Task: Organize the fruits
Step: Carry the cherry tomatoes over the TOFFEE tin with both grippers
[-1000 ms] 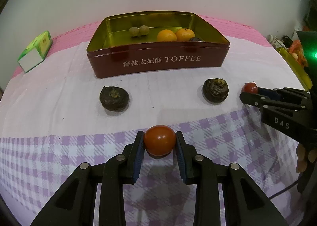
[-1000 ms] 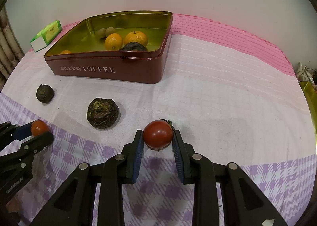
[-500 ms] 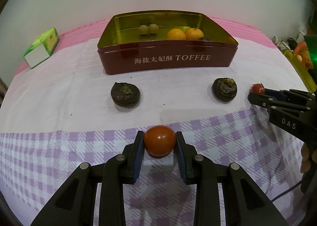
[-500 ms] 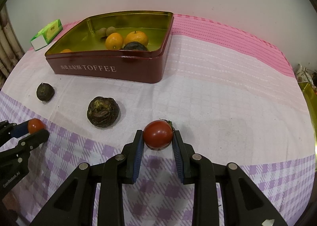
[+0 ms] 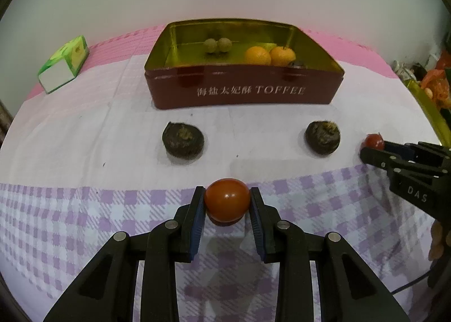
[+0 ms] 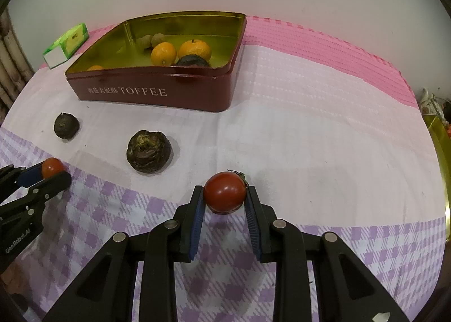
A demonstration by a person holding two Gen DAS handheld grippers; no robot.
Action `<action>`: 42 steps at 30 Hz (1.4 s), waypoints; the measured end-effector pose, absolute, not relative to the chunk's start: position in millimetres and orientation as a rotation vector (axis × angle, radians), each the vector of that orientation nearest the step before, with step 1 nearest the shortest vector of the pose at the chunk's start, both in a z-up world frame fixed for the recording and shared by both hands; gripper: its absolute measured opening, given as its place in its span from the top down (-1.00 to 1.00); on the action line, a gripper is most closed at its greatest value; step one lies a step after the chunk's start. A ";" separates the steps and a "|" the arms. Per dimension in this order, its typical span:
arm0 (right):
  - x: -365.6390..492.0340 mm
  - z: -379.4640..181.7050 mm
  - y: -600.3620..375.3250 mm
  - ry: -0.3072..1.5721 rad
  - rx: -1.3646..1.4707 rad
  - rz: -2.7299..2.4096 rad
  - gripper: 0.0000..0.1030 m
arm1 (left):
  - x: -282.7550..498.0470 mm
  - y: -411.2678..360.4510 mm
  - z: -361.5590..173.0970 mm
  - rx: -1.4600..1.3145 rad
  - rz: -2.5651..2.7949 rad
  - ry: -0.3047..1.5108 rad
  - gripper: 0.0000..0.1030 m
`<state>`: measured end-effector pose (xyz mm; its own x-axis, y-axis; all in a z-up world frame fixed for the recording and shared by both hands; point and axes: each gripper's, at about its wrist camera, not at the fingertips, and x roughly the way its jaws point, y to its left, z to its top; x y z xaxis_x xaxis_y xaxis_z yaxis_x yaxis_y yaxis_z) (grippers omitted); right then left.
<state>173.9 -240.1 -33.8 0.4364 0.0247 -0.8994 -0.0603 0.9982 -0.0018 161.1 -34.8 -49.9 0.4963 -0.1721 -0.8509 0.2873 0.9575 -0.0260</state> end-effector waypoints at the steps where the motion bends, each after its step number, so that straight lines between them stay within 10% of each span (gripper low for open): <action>1: 173.8 -33.3 -240.7 1.117 -0.034 0.053 0.49 | 161.8 -35.5 -48.1 0.128 -0.281 1.010 0.38; 42: 278.0 0.4 -207.6 1.034 -0.038 0.159 0.49 | 293.8 -40.7 -0.8 0.115 -0.225 0.937 0.38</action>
<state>278.0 -207.6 0.4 0.5008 0.1139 -0.8580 -0.1499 0.9877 0.0436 293.8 -40.7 -0.8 0.5712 -0.1417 -0.8085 0.2411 0.9705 0.0003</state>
